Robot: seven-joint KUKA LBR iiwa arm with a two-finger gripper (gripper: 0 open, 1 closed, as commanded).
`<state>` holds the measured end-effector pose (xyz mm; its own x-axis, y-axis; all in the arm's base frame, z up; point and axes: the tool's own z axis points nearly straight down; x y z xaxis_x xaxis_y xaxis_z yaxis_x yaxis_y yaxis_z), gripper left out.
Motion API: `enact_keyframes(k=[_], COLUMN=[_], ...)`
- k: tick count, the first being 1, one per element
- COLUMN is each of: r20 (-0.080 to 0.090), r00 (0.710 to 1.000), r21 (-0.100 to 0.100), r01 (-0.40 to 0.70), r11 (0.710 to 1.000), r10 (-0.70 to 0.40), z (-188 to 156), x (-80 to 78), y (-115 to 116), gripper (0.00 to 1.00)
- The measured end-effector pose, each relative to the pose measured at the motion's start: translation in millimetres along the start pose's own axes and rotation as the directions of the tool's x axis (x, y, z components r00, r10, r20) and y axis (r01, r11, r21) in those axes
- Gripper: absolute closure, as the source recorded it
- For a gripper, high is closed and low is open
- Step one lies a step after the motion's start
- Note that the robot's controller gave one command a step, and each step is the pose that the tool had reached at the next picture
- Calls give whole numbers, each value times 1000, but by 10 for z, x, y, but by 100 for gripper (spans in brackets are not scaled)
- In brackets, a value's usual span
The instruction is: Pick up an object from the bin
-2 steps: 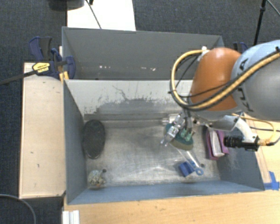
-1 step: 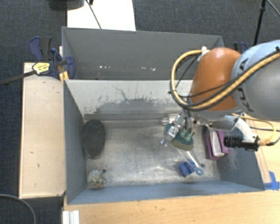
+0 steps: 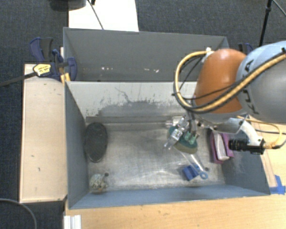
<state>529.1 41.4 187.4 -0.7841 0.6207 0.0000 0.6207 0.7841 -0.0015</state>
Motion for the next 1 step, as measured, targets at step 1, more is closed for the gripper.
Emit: enact_keyframes(k=[1], r20=[0], r00=[1000], r21=[0], r01=[1], r11=[1000], r10=[-1], z=[0], x=[0], y=[0], gripper=[100])
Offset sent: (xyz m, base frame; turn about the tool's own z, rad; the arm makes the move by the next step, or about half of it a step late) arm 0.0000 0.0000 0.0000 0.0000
